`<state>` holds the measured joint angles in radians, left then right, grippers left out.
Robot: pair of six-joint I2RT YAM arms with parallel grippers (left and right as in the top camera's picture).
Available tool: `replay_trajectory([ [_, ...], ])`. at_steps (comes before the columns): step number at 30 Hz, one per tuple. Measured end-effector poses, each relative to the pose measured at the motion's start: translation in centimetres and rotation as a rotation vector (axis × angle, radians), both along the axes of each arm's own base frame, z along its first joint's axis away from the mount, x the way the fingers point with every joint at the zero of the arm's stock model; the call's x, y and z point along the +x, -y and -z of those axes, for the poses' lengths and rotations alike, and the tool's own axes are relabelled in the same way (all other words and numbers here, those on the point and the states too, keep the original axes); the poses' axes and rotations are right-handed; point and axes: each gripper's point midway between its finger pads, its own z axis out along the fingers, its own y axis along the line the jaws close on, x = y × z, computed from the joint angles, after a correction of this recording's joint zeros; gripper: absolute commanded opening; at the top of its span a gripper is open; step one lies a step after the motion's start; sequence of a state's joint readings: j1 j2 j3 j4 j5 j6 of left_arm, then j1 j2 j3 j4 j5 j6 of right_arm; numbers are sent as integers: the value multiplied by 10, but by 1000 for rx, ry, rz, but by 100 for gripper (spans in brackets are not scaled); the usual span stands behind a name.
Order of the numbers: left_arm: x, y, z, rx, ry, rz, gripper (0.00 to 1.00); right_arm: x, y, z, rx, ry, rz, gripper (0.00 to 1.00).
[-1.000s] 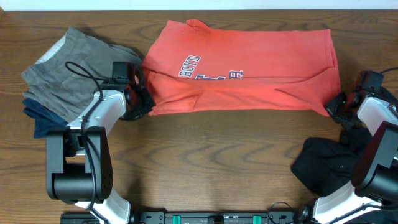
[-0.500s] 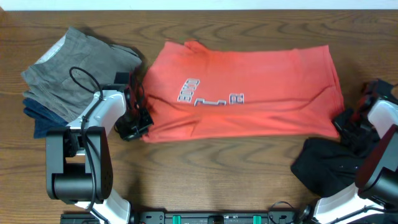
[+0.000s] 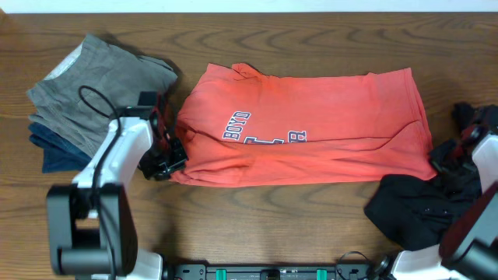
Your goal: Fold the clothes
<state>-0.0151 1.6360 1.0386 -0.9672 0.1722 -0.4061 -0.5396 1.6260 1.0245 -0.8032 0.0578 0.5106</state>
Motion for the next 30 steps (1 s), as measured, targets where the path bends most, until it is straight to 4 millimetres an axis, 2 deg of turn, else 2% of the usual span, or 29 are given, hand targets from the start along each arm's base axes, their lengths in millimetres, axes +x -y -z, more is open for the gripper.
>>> replay_trajectory([
  [3,-2,-1,-13,3,31,-2,100,11,-2,-20,-13,88,-29,72],
  [7,-5,-1,-22,4,50,-1,100,27,-10,-43,-6,207,-109,70],
  [12,5,-1,-39,4,156,22,100,35,-22,-71,-5,317,-201,68],
  [16,32,6,-61,-17,325,87,100,36,-32,-84,2,359,-267,68],
  [19,61,23,-86,-45,464,163,100,37,-43,-83,18,353,-315,69],
  [23,89,44,-111,-69,572,250,100,43,-58,-83,29,355,-379,69],
  [26,110,56,-118,-78,596,313,100,46,-67,-83,35,358,-414,69],
  [30,147,66,-116,-103,598,361,100,45,-72,-82,44,351,-433,69],
])
